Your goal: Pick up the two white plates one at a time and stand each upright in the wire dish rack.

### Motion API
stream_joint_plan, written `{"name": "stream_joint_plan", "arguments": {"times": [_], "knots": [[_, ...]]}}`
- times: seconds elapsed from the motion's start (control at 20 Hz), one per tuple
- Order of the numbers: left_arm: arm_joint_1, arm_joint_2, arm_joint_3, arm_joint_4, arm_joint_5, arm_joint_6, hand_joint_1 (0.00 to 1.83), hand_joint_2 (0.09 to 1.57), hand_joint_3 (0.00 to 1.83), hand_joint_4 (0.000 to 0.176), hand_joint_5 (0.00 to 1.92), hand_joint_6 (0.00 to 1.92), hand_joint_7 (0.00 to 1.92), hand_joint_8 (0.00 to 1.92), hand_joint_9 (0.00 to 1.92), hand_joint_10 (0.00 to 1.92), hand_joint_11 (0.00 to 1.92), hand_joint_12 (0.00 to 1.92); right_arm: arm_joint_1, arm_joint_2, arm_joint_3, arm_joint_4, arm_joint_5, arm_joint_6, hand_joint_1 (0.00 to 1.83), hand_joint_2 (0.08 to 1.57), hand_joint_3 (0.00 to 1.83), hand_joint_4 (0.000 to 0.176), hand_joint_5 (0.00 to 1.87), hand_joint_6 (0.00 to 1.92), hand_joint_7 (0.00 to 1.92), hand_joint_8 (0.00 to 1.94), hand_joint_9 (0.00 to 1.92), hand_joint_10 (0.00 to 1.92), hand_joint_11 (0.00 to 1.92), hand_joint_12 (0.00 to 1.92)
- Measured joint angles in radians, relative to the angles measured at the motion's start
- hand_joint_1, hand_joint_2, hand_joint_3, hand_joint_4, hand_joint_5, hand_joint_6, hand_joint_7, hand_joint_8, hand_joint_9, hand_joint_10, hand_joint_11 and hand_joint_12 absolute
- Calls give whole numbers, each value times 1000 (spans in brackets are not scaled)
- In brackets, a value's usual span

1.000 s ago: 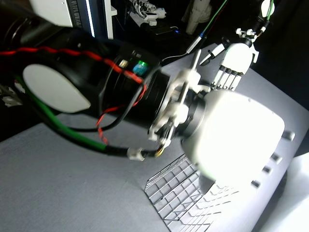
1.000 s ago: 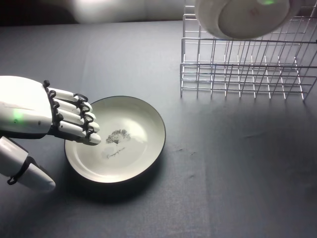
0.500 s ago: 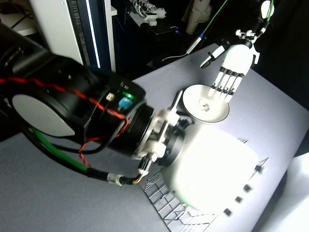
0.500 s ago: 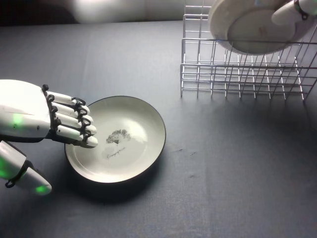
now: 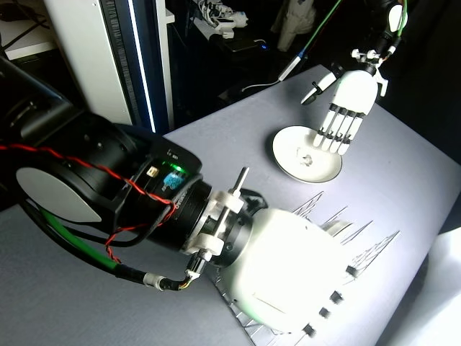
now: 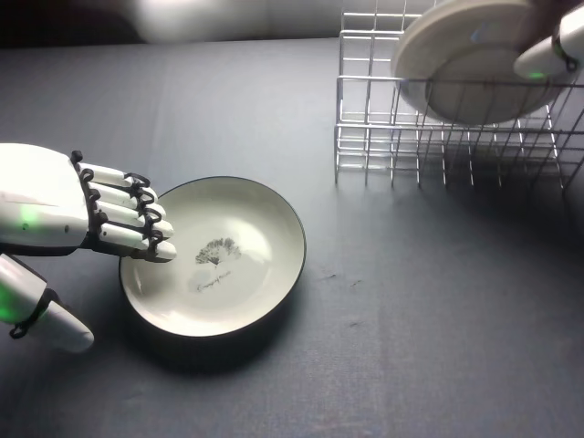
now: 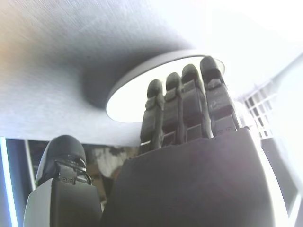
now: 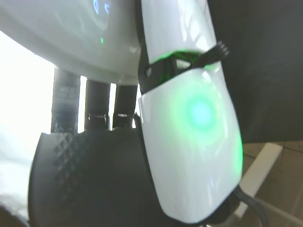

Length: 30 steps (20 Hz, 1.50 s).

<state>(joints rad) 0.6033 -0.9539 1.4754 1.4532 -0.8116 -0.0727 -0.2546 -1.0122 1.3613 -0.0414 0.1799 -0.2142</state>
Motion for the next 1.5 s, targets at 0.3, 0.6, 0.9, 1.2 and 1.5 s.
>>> {"name": "stream_joint_plan", "arguments": {"times": [0.3,0.6,0.9,1.2,1.5], "knots": [[0,-4,6,0,8,6,0,1113,3,0,136,1,101,2,90,0,0,244,-11,0,0,-21,17,3,1494,1077,1,0,986,874,1096,711,986,928,815,1520],[0,-4,8,0,11,12,0,1107,0,0,162,0,131,0,120,1,0,324,-11,0,0,-32,19,0,1486,1129,1,0,826,1082,968,895,897,1110,744,1634],[4,-4,12,0,12,16,0,1102,0,0,159,2,132,3,119,1,0,322,33,12,-40,-38,0,-6,1229,1180,0,0,766,1310,918,1066,814,718,651,1026],[5,-4,12,0,12,16,0,1106,1,0,146,0,122,1,112,0,0,323,84,22,-77,-38,-8,-5,1271,1133,2,0,786,19,871,1,886,40,516,1000],[5,-4,14,0,13,16,0,1101,0,0,167,0,143,0,130,0,0,350,84,26,-77,-39,-5,-5,1260,1120,0,0,749,0,829,0,858,8,447,1054]]}}
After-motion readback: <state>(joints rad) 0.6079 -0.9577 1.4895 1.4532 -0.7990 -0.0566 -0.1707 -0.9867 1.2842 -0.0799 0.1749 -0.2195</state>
